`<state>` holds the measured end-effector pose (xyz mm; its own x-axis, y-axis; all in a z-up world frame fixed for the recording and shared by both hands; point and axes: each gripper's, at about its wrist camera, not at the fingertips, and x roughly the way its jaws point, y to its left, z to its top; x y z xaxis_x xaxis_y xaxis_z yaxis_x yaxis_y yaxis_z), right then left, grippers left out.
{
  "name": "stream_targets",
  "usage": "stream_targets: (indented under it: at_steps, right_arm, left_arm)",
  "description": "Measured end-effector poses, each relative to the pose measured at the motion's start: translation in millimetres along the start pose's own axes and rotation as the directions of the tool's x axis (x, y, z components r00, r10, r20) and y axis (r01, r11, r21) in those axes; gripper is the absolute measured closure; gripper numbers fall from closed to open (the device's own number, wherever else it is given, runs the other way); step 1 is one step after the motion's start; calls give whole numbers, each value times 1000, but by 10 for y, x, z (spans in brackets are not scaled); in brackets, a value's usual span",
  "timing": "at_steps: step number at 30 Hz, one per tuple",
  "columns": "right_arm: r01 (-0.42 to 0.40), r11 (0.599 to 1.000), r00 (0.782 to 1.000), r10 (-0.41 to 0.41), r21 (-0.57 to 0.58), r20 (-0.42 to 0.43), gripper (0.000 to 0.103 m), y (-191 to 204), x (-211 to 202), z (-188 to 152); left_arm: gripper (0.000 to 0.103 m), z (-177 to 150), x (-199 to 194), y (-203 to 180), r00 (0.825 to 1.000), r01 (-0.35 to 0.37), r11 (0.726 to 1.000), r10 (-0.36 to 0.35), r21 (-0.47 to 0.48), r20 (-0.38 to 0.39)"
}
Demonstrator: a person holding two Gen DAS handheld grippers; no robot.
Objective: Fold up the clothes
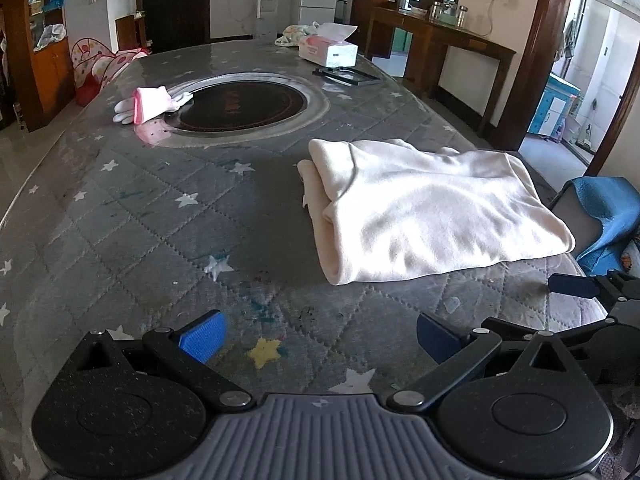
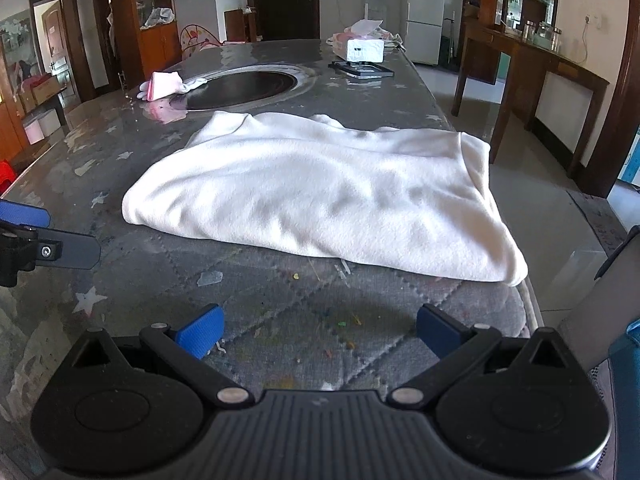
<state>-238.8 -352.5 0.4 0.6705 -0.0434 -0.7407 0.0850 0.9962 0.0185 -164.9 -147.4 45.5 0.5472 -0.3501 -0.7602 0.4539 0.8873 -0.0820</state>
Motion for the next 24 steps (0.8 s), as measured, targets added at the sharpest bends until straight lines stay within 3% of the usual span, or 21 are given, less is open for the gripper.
stream_targets:
  at_steps: [24]
  right_arm:
    - [-10, 1000, 1000, 9, 24, 12, 0, -16, -63, -14]
  left_arm:
    - [0, 57, -254, -235, 998, -5, 999, 2, 51, 66]
